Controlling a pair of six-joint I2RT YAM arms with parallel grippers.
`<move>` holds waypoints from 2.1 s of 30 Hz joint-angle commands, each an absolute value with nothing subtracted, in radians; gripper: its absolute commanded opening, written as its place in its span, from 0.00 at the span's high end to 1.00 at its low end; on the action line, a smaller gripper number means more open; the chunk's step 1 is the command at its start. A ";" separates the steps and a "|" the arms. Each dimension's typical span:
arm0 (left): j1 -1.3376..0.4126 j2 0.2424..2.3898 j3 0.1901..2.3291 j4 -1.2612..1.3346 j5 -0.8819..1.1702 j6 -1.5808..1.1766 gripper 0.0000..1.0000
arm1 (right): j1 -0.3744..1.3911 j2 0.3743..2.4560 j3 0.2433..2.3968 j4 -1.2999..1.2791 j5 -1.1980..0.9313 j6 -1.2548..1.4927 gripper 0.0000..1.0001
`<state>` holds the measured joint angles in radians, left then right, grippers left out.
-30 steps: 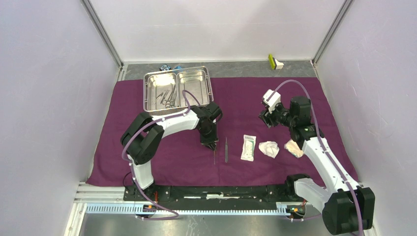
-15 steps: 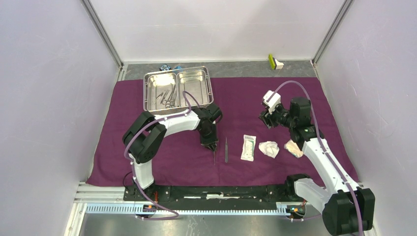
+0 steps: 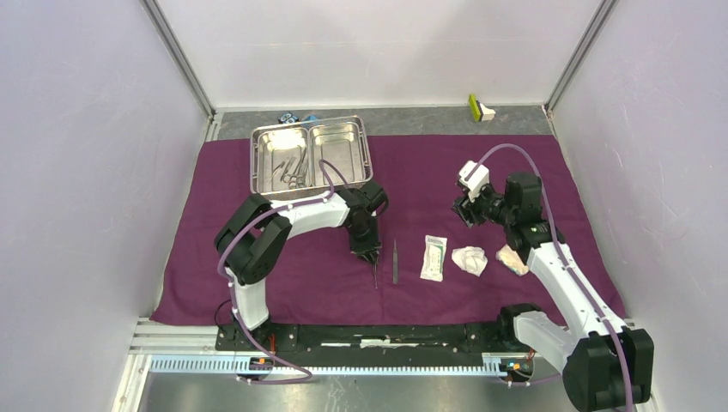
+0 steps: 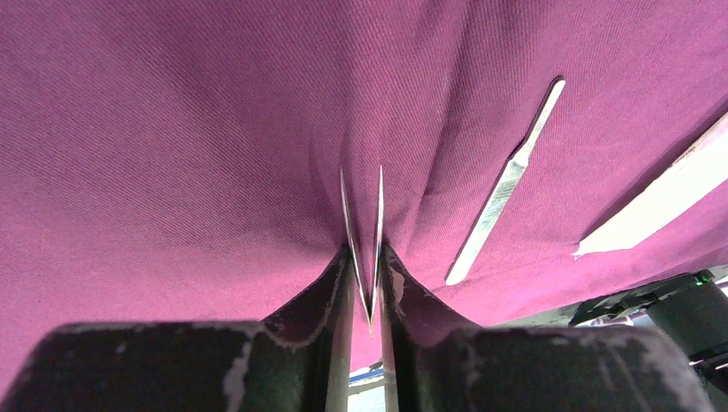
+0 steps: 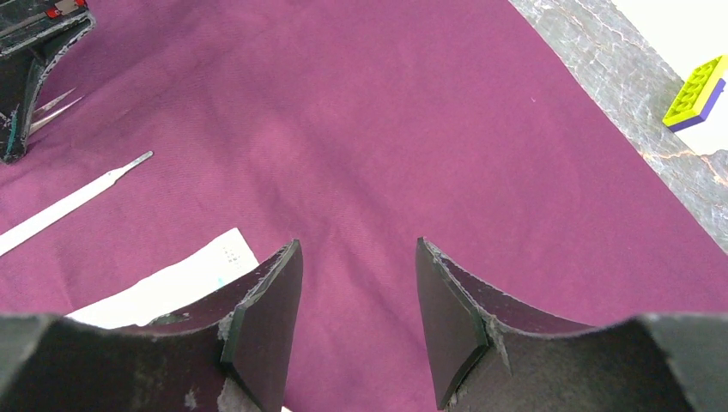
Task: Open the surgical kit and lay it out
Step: Place the medical item in the surgical kit.
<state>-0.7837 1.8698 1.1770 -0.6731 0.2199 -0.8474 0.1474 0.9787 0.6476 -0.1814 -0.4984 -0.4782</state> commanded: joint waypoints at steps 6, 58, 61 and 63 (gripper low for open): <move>-0.782 1.849 1.181 -0.665 0.205 -0.830 0.75 | 0.141 0.958 0.641 -0.146 -0.509 -0.487 0.42; -0.777 1.830 1.212 -0.710 0.140 -0.729 0.78 | 0.142 0.963 0.609 -0.136 -0.513 -0.492 0.42; -0.773 1.830 1.210 -0.710 0.138 -0.719 0.77 | 0.143 0.962 0.607 -0.138 -0.511 -0.495 0.42; -0.769 1.830 1.208 -0.711 0.143 -0.711 0.78 | 0.142 0.961 0.607 -0.140 -0.512 -0.498 0.42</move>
